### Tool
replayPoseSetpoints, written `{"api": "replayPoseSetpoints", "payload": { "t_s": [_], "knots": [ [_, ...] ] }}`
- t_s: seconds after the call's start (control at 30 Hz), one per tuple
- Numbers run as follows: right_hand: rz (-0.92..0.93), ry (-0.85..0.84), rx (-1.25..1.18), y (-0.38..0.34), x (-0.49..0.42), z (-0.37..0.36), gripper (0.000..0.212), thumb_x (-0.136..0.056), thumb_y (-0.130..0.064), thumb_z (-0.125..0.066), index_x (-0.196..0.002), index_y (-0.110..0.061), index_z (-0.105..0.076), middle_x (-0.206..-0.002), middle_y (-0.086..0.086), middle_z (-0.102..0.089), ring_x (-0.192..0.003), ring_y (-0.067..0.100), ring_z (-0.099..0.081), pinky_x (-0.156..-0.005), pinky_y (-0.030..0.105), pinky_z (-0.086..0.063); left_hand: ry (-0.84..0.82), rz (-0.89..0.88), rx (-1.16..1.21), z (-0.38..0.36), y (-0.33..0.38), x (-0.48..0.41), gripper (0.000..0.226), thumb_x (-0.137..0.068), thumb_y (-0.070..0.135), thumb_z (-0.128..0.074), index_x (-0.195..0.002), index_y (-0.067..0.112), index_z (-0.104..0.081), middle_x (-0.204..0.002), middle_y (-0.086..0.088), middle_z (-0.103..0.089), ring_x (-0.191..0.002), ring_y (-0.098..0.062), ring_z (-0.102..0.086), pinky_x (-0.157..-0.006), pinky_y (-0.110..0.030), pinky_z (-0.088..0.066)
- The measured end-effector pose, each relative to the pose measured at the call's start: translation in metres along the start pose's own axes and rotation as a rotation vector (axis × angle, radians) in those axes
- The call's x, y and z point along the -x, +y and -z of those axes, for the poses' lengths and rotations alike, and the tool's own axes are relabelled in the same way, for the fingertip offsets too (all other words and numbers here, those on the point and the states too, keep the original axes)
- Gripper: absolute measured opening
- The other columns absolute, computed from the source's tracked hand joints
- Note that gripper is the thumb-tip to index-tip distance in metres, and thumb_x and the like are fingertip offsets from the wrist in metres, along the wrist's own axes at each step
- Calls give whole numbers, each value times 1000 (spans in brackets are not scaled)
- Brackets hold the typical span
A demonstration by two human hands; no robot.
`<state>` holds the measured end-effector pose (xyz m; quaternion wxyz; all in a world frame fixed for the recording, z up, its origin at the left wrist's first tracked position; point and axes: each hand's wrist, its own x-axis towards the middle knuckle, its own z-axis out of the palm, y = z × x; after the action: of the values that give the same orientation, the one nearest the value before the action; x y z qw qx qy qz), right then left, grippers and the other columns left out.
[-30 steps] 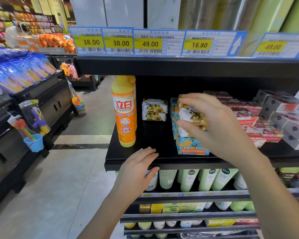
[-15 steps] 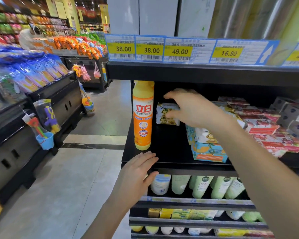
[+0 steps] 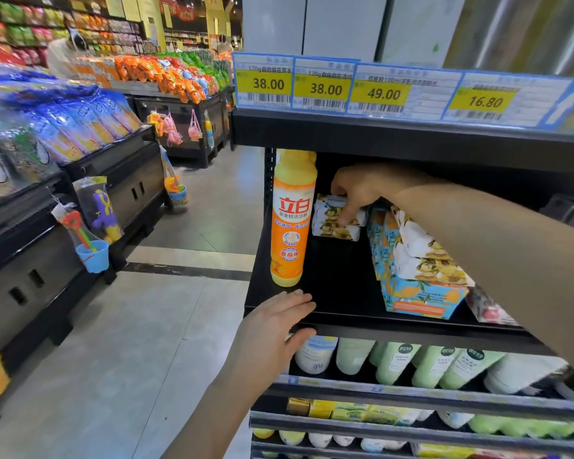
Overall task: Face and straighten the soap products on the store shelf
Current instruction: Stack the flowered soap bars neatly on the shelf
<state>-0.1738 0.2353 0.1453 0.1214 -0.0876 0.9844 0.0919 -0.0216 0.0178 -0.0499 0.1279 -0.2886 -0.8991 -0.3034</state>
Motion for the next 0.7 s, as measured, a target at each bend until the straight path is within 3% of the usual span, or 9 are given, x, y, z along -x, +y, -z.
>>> {"api": "replayPoseSetpoints", "payload": {
  "t_s": [0.23, 0.3, 0.43, 0.53, 0.7],
  "knots": [
    [-59, -80, 1, 11, -25, 1, 62, -72, -46, -90, -111, -3, -70, -107, 6, -70, -98, 27, -68, -72, 29, -50, -27, 14, 8, 0, 1, -1, 48, -94, 32, -72, -140, 30, -61, -149, 14, -54, -141, -9, -45, -110, -21, -24],
    [-69, -94, 10, 12, -30, 0, 59, -70, -46, -91, -106, -4, -70, -98, 3, -68, -90, 25, -66, -70, 29, -50, -36, 23, 4, -1, 1, -1, 48, -91, 30, -76, -137, 29, -64, -145, 12, -58, -138, -12, -51, -108, -23, -27],
    [-79, -99, 22, 13, -39, -6, 58, -63, -42, -96, -98, -9, -64, -87, -2, -62, -85, 25, -64, -80, 39, -59, -44, 39, -3, -1, 0, -1, 48, -85, 28, -82, -131, 27, -69, -138, 10, -65, -129, -14, -60, -105, -26, -31],
    [-42, -105, 60, 11, -37, -2, 60, -67, -44, -93, -104, -3, -70, -89, 0, -65, -87, 25, -66, -67, 29, -51, -39, 40, -16, -1, 1, -1, 49, -81, 26, -86, -128, 27, -71, -134, 9, -67, -125, -16, -63, -103, -29, -33],
    [11, -93, 68, 8, -25, 4, 55, -73, -47, -88, -104, -3, -75, -94, 4, -70, -79, 20, -62, -60, 27, -46, -54, 48, 1, 2, 3, -2, 48, -93, 34, -72, -140, 33, -61, -147, 16, -55, -140, -6, -47, -108, -13, -15]
  ]
}}
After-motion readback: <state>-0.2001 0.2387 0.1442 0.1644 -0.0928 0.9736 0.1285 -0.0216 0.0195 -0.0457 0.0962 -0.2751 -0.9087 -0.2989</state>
